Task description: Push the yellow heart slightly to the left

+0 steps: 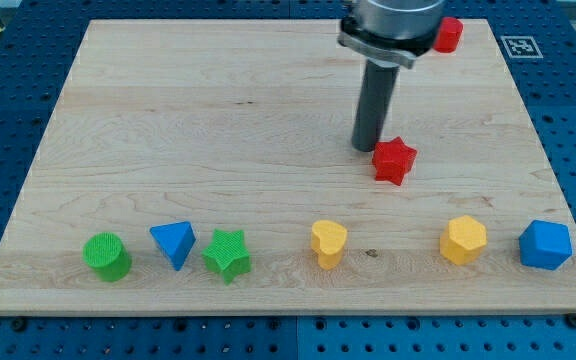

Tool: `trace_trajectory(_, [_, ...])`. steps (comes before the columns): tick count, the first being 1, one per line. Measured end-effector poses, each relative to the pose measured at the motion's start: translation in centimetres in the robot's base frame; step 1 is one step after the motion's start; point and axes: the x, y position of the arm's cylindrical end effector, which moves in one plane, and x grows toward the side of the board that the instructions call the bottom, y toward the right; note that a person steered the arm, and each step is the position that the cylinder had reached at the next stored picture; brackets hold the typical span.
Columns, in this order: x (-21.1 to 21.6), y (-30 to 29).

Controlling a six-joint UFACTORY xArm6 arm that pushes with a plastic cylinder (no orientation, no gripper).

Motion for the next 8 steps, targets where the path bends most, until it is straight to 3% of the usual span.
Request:
trace_trajectory(3, [11.5, -2.0])
trace_trajectory(8, [13.4, 2.9])
